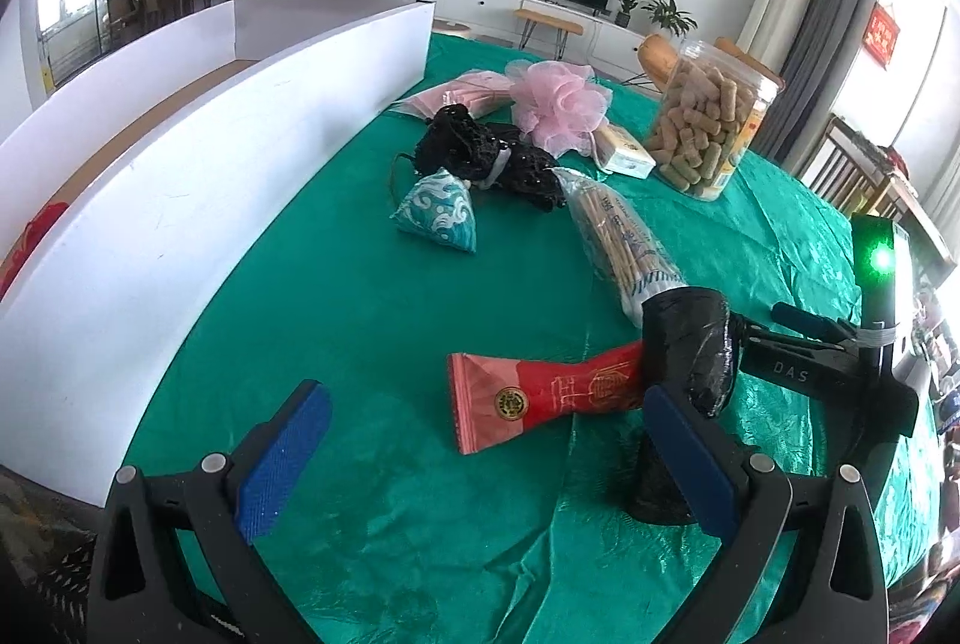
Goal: Organize soft objects
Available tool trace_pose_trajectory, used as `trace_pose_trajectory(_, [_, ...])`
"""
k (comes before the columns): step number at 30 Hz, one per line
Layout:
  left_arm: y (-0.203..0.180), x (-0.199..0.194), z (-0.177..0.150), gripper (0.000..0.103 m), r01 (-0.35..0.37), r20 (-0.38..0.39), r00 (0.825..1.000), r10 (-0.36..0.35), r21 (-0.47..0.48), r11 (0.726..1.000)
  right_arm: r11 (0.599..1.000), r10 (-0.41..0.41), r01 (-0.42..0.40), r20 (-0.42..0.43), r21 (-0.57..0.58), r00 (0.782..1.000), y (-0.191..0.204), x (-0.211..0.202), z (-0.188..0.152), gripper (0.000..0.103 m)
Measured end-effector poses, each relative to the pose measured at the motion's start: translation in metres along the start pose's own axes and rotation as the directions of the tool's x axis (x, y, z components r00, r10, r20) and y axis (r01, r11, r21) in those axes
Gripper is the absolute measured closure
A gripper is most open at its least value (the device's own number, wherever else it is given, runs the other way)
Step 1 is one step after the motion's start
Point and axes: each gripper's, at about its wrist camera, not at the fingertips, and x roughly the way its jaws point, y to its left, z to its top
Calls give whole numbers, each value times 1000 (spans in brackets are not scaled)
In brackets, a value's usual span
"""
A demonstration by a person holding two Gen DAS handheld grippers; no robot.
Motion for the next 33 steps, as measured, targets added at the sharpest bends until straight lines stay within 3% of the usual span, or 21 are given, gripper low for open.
trace_pose_trajectory(7, [9,-3,0,0,18,8,1000,-17,-43,999,1000,-1,1,0,0,1000,0,0,0,11])
trace_pose_trajectory(16, [-4,1,-2,0,-2,-7,1000,2,27,1000,1000,-1,1,0,0,1000,0,0,0,11])
trace_pose_trajectory(33, [3,2,0,0,23,-11,1000,-23,-14,1000,1000,-1,1,0,0,1000,0,0,0,12])
